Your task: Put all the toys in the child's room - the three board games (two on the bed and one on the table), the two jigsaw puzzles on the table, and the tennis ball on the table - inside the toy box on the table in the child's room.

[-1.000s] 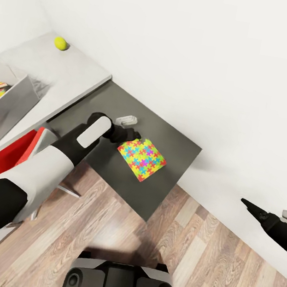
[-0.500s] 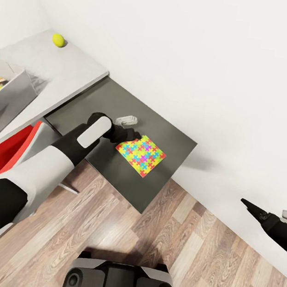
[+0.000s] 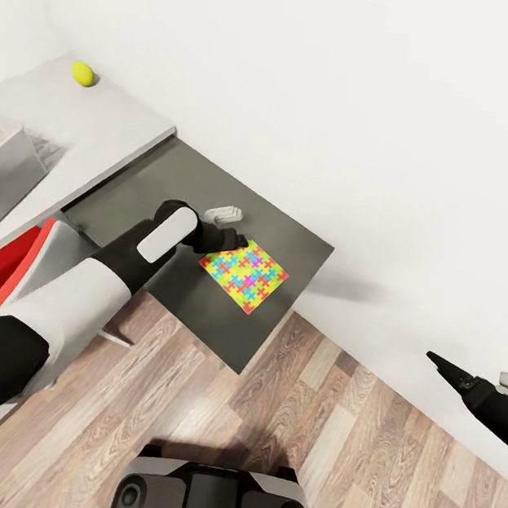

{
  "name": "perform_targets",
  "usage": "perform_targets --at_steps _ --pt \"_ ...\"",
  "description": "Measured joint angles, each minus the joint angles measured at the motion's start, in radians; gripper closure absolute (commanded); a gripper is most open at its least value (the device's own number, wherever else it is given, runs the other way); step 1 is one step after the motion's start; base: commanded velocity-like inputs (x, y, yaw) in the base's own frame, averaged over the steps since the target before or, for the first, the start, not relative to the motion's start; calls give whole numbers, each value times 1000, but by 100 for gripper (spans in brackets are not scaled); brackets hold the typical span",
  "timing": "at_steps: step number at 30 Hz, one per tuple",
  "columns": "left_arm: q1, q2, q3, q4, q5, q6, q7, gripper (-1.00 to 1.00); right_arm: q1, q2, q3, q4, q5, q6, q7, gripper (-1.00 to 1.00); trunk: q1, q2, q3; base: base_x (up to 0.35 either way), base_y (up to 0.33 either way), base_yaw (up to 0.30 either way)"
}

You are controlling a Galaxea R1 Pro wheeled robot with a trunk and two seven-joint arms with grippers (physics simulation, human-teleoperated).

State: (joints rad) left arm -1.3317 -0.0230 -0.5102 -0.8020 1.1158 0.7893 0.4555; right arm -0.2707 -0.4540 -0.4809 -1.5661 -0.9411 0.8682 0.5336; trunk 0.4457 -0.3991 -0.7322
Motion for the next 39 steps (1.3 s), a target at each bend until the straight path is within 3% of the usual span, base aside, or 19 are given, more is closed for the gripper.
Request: perform_targets --at_steps 11,20,39 --pt "0 -3 0 2 9 0 -4 -100 0 0 0 0 0 0 0 -100 0 0 0 0 0 -25" --pt "0 -24 0 3 22 -2 -19 -100 0 0 -1 1 0 0 0 -100 4 0 0 -40 -35 -3" --pt "0 -26 0 4 17 0 -22 -100 0 0 -1 2 0 0 -1 -100 3 0 0 -36 -38 0"
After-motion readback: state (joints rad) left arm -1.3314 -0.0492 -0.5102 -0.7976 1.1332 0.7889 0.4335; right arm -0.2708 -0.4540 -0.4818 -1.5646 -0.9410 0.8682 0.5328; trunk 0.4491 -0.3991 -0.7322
